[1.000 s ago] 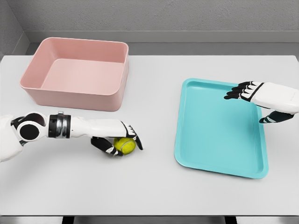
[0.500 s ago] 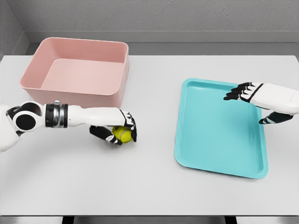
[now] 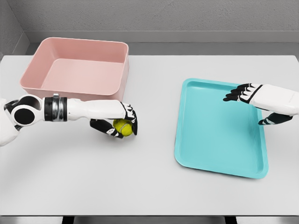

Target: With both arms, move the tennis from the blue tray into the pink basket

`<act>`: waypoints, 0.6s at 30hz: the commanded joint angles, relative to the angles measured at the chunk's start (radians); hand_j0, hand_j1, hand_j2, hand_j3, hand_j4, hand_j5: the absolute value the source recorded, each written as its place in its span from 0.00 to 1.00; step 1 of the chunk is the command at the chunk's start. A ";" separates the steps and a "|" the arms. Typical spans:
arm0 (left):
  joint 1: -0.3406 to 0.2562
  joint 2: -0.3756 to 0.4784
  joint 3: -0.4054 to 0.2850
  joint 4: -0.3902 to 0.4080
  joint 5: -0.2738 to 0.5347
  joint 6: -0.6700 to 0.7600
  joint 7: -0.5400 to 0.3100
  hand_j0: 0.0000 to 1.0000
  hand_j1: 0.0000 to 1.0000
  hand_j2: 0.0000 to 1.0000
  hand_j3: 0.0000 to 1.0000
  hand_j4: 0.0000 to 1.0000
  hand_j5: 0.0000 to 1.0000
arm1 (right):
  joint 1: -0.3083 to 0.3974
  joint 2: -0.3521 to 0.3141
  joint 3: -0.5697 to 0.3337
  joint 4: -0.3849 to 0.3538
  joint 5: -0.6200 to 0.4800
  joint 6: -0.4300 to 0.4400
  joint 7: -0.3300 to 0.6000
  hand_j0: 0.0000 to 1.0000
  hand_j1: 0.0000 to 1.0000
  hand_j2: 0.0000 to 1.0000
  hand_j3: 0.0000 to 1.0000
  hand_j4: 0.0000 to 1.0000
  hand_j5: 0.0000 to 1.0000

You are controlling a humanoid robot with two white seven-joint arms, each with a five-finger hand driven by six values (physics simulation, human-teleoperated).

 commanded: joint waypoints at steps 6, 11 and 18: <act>-0.014 0.001 0.001 -0.002 0.008 0.002 0.001 0.51 0.51 0.51 0.51 0.51 0.51 | 0.002 0.002 0.000 0.000 -0.006 0.002 0.000 1.00 1.00 1.00 1.00 1.00 1.00; -0.037 0.001 0.001 -0.002 0.008 0.002 0.001 0.51 0.51 0.51 0.51 0.51 0.51 | 0.017 0.017 0.003 0.000 -0.003 0.002 0.000 1.00 1.00 1.00 1.00 1.00 1.00; -0.063 0.001 -0.001 -0.002 0.008 0.002 0.001 0.51 0.51 0.51 0.51 0.51 0.51 | 0.032 0.017 0.002 0.000 0.000 0.002 0.015 1.00 1.00 1.00 1.00 1.00 1.00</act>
